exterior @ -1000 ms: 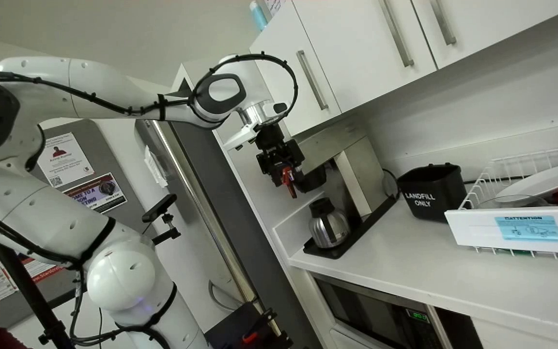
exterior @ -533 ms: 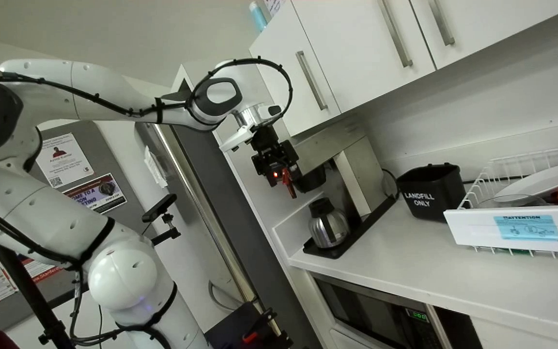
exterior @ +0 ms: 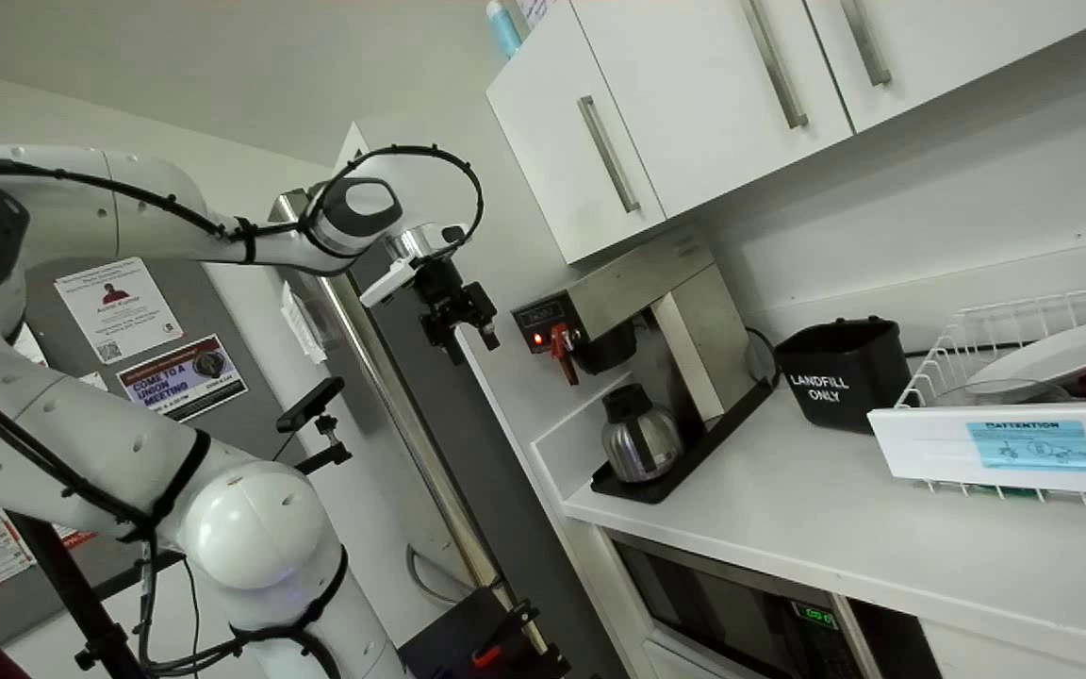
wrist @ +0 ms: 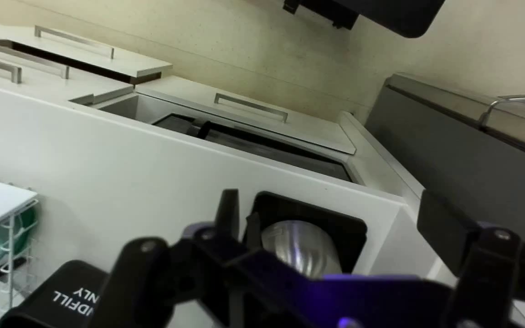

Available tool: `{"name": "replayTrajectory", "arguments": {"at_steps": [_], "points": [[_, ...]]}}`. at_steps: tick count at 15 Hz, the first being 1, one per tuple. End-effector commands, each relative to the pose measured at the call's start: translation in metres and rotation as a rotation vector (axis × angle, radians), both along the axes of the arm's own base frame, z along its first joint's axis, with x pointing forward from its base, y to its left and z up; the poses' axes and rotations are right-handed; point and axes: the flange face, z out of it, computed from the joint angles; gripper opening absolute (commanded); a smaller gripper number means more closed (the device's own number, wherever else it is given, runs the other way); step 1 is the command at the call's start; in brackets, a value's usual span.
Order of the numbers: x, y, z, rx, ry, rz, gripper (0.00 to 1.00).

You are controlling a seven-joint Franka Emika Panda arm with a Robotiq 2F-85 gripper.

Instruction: Turn off the coffee maker

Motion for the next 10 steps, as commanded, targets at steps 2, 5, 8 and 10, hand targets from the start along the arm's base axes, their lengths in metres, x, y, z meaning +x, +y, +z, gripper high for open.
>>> {"name": "replayTrajectory", "arguments": {"at_steps": [2,5,8,10], "points": [[-0.003,0.004,0.004,0.006,-0.006,0.01,1.0],[-0.002,0.002,0.004,0.009,-0.005,0.005,1.0],[-0.012,0.026,0.003,0.003,-0.019,-0.084,1.0],[-0.024,0.048,0.004,0.045,-0.044,-0.126,1.0]]}}
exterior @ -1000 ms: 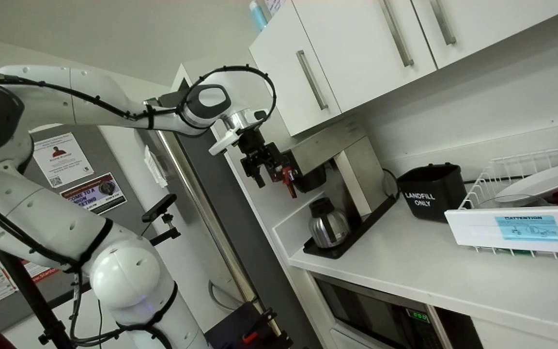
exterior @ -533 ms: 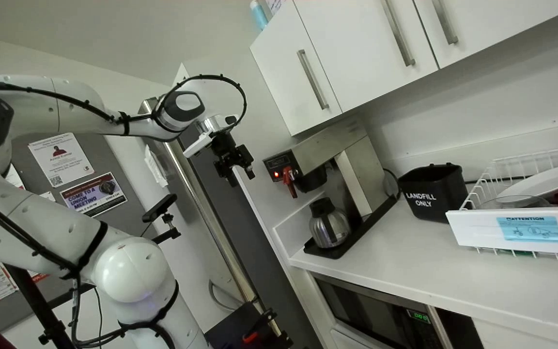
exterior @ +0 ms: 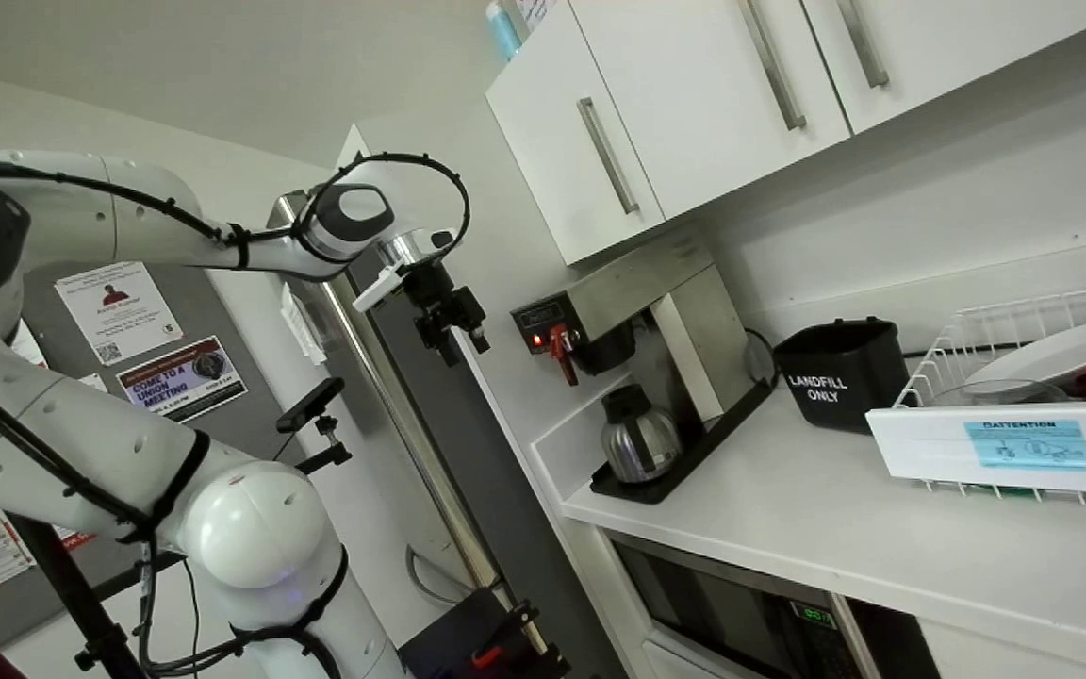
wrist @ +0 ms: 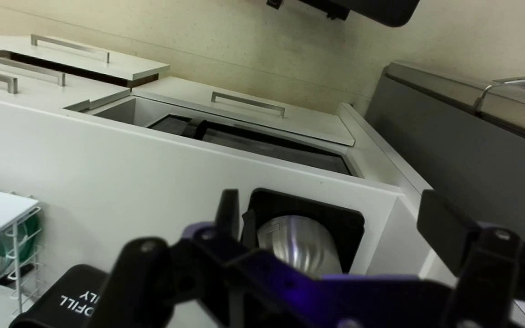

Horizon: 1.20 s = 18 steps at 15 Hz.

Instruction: Turn off the coffee maker

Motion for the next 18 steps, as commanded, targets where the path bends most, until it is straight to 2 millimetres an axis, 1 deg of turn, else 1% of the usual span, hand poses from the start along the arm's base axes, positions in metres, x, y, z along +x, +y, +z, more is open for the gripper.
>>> {"name": "replayTrajectory", "arguments": {"at_steps": [1,2,4,6,7,9,10,11,12,13,18], "points": [[-0.019,0.039,0.002,0.048,-0.043,-0.1,1.0],[-0.023,0.049,0.002,0.068,-0.054,-0.127,1.0],[-0.024,0.068,-0.003,0.093,-0.104,-0.181,1.0],[-0.018,0.083,-0.008,0.146,-0.18,-0.195,1.0],[-0.023,0.074,-0.001,0.101,-0.15,-0.162,1.0],[-0.02,0.081,-0.006,0.122,-0.177,-0.171,1.0],[-0.019,0.082,-0.008,0.124,-0.176,-0.171,1.0],[-0.017,0.08,-0.011,0.087,-0.17,-0.198,1.0],[-0.013,0.081,-0.014,0.067,-0.179,-0.202,0.75],[-0.01,0.082,-0.016,0.046,-0.189,-0.209,0.74],[0.01,0.091,-0.031,0.027,-0.245,-0.229,0.34]]}}
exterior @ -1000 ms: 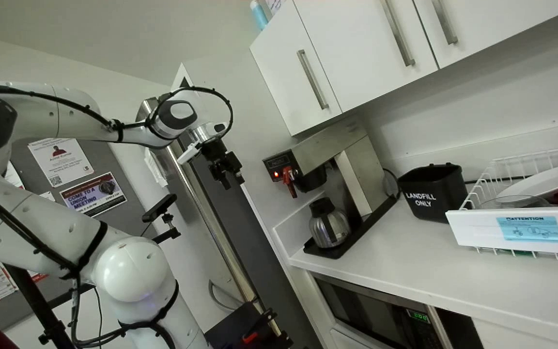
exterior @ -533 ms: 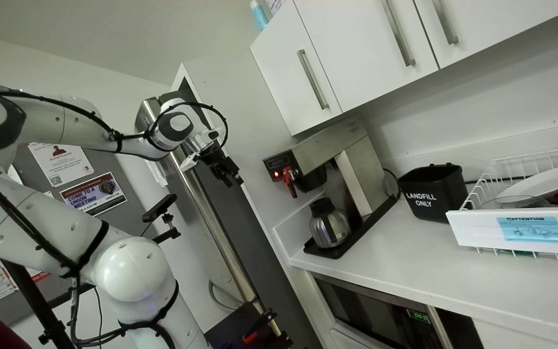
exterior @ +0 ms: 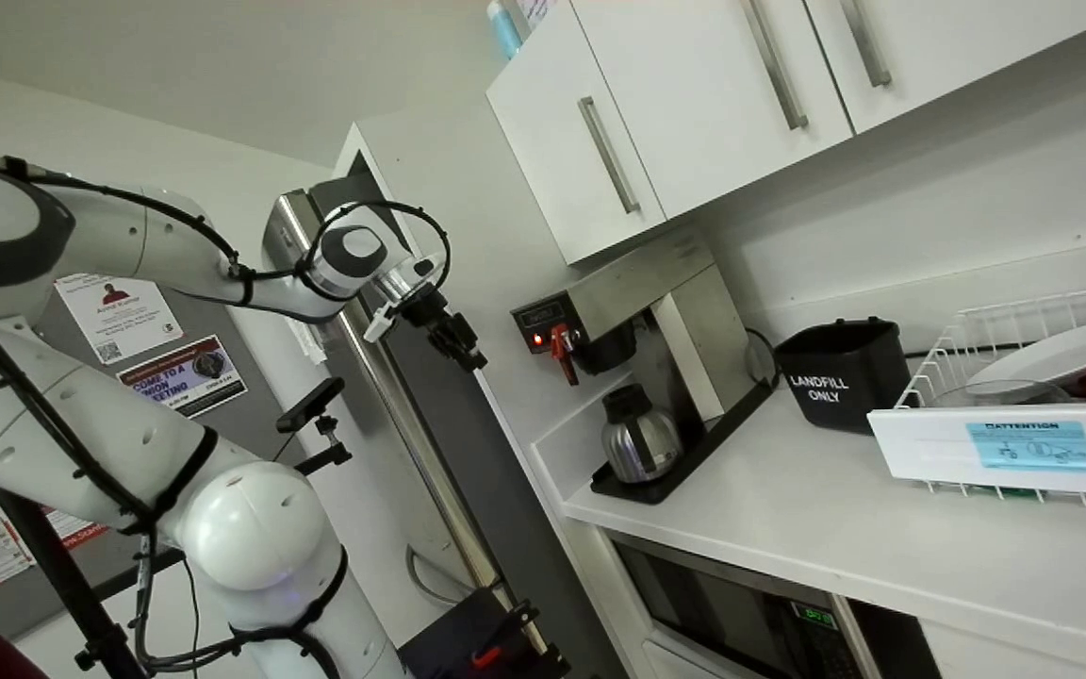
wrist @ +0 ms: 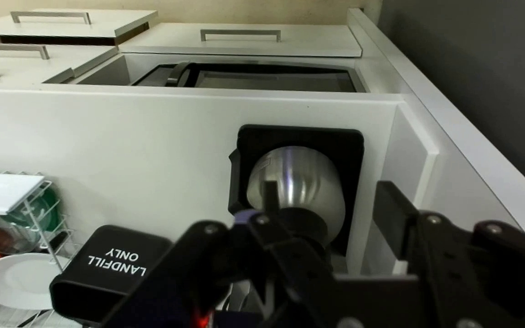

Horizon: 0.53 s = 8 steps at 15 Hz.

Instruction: Turn off the coffee maker

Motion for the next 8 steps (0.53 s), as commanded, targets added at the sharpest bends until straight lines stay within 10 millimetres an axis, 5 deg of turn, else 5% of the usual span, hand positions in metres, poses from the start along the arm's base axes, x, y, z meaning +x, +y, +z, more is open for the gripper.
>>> {"name": "replayTrajectory", "arguments": {"at_steps": [1,5,8], "points": [[0.019,0.011,-0.007,0.021,-0.038,-0.003,0.27],[0.032,0.021,-0.008,0.081,-0.1,0.014,0.0],[0.044,0.027,-0.013,0.08,-0.156,0.031,0.0]]}}
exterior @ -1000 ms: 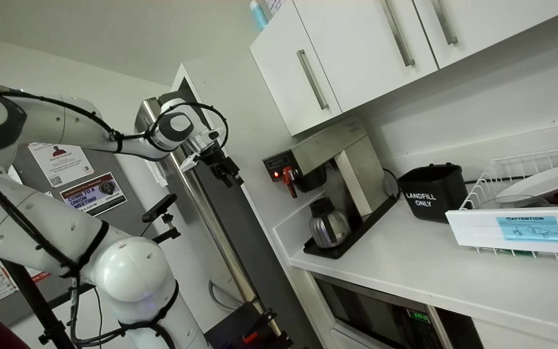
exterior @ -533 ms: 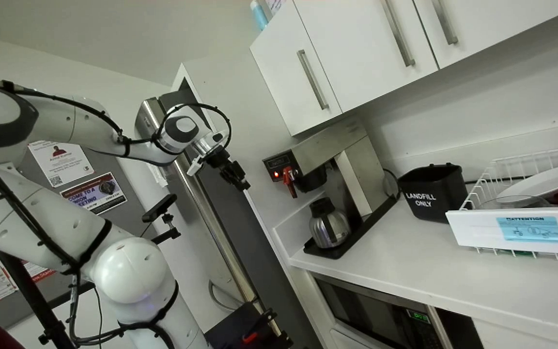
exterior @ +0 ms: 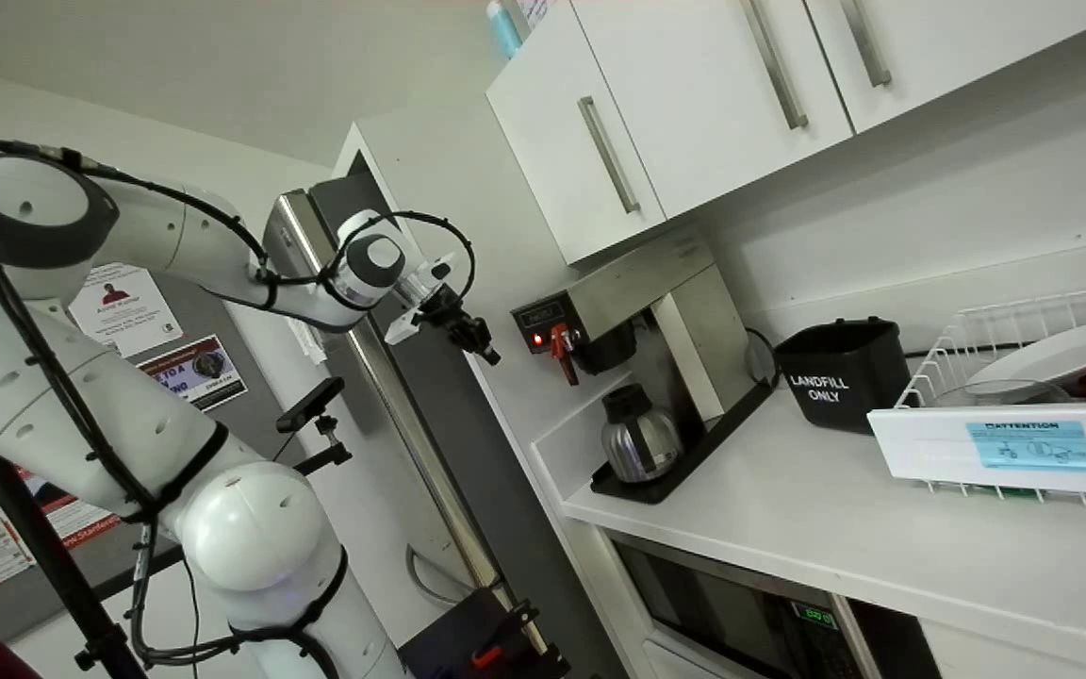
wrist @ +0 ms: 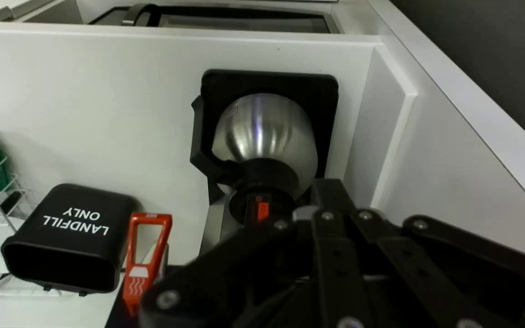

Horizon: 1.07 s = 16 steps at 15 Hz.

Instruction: Turn off the coffee maker

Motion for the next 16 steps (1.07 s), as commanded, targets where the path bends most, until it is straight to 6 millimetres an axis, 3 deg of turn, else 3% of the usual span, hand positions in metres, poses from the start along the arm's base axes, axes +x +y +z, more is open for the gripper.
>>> {"name": "replayTrajectory", "arguments": {"at_steps": [1,9,16], "points": [[0.018,0.013,-0.004,0.002,-0.066,0.001,0.0],[0.02,0.013,-0.011,-0.015,-0.055,0.033,0.01],[0.056,0.001,-0.011,0.151,-0.115,0.008,0.0]]}}
